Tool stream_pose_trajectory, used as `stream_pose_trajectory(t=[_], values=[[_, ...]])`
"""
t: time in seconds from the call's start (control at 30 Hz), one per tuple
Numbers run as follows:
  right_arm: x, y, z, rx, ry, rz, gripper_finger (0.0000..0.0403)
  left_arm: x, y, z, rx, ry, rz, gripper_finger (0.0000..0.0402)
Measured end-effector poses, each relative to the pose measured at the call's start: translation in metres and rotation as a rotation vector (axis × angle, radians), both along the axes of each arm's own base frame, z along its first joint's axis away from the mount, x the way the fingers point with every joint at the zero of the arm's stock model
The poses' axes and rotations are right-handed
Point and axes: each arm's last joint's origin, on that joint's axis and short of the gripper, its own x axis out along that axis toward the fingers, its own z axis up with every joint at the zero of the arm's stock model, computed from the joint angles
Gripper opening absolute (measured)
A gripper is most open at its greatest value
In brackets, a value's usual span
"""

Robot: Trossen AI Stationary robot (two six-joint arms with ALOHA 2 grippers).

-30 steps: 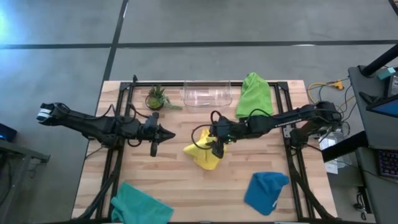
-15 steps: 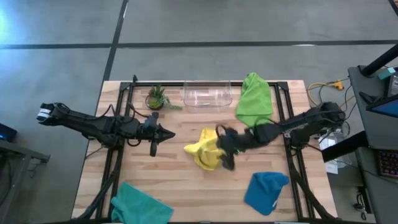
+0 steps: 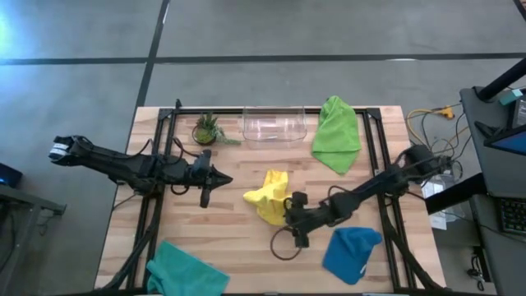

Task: Fold microfiber towels
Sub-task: Fold the yellow microfiber towel

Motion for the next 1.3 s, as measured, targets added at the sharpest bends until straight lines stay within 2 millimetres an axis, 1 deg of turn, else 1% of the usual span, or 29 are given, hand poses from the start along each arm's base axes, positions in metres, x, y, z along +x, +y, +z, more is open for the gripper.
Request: stream_pose_trajectory(t=[0.2, 0.27, 0.33, 0.47, 0.6, 0.7, 0.77, 0.83, 0.93, 1.03, 1.17, 1.23, 1.3], values=[[0.030, -0.003, -0.021, 0.066, 0.073, 0.024, 0.0203, 0.000, 0.000, 0.002, -0.003, -0.008, 0.000, 0.0000], [0.038, -0.003, -0.024, 0.092, 0.092, 0.031, 0.0198, 0.000, 0.000, 0.002, -0.003, -0.010, 0.000, 0.0000], [0.045, -0.003, -0.025, 0.110, 0.114, 0.013, 0.0186, -0.001, 0.000, 0.002, -0.004, -0.011, 0.000, 0.0000], [0.051, -0.002, -0.022, 0.108, 0.155, -0.002, 0.0139, -0.002, 0.000, 0.003, -0.005, -0.017, -0.001, 0.0000], [0.050, -0.003, -0.020, 0.100, 0.212, -0.015, 0.0072, -0.002, 0.000, 0.003, -0.006, -0.019, -0.001, 0.0000], [0.050, -0.004, -0.017, 0.135, 0.260, 0.001, 0.0022, -0.002, 0.000, 0.003, -0.004, -0.018, -0.003, 0.0000], [0.050, -0.003, -0.010, 0.144, 0.282, -0.003, 0.0014, -0.002, 0.000, 0.002, -0.003, -0.013, -0.003, 0.0000], [0.052, -0.003, 0.003, 0.149, 0.272, -0.004, 0.0010, -0.001, 0.000, 0.002, -0.003, -0.015, -0.003, 0.0000], [0.052, -0.004, 0.037, 0.153, 0.231, -0.004, 0.0009, -0.001, 0.000, 0.003, -0.002, -0.015, -0.003, 0.0000], [0.050, -0.008, 0.076, 0.161, 0.173, -0.014, 0.0009, -0.002, 0.000, 0.004, 0.003, -0.022, -0.005, 0.0000], [0.045, -0.020, 0.137, 0.206, 0.015, -0.032, 0.0009, -0.003, 0.000, 0.006, 0.002, -0.032, -0.005, 0.0000], [0.042, -0.029, 0.164, 0.207, -0.071, -0.067, 0.0009, -0.003, 0.000, 0.011, -0.003, -0.050, -0.010, 0.0000], [0.037, -0.038, 0.186, 0.186, -0.118, -0.111, 0.0009, -0.002, -0.001, 0.021, -0.016, -0.097, -0.044, 0.0000]])
